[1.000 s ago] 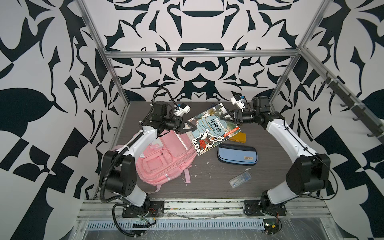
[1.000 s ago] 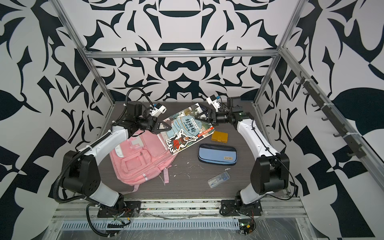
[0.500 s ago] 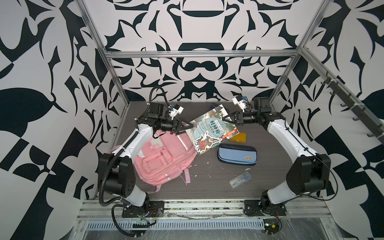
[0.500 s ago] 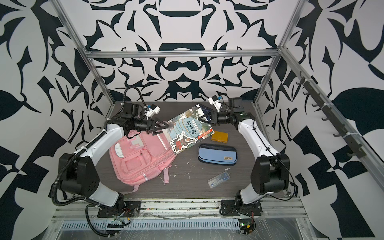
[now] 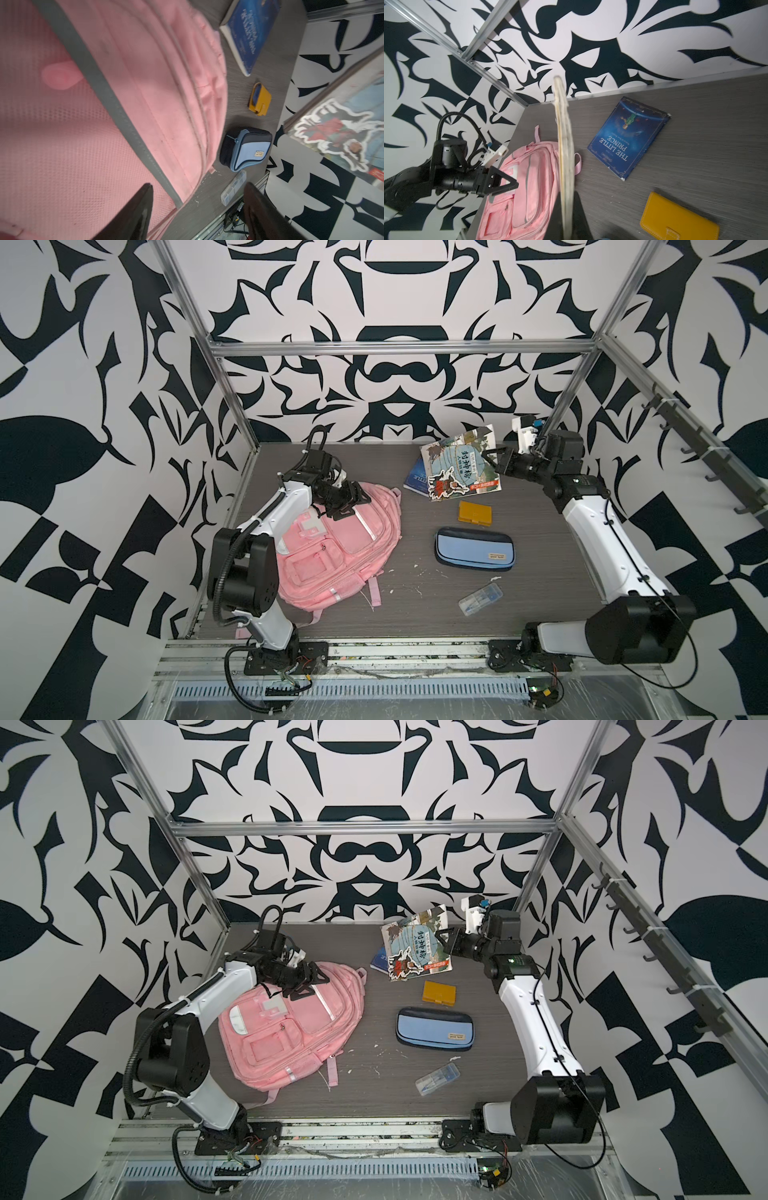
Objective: Pack the student bag
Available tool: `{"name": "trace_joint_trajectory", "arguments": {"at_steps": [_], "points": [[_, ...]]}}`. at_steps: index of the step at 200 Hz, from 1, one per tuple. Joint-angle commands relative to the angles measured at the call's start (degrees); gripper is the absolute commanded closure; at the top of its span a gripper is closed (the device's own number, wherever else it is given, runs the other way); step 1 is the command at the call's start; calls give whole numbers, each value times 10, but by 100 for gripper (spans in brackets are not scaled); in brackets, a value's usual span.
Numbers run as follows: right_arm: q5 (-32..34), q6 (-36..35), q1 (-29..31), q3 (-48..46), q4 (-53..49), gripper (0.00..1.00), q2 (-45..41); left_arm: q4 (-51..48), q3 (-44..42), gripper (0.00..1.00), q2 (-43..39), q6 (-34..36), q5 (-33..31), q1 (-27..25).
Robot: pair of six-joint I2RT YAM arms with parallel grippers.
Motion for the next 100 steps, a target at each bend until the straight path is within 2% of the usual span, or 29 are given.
{"name": "trace_joint_trajectory", "arguments": {"at_steps": [1,38,50,60,68,87,100], "points": [[61,11,3,6,32,100,-12,15,3,29,41,-22,-26,-17],[66,30,2,-26,53,100,-23,70,16,31,87,-68,-17,-45],[67,32,2,-36,56,100,-29,84,14,45,98,-85,-17,-48],[70,31,2,-39,55,100,-35,108,7,65,97,-95,-16,-48],[73,28,3,-39,51,100,-37,127,1,77,95,-99,-11,-48],[71,17,2,-30,40,100,-39,137,5,99,88,-84,-3,-48],[72,13,2,-24,28,100,-38,154,8,100,79,-63,19,-43]]}}
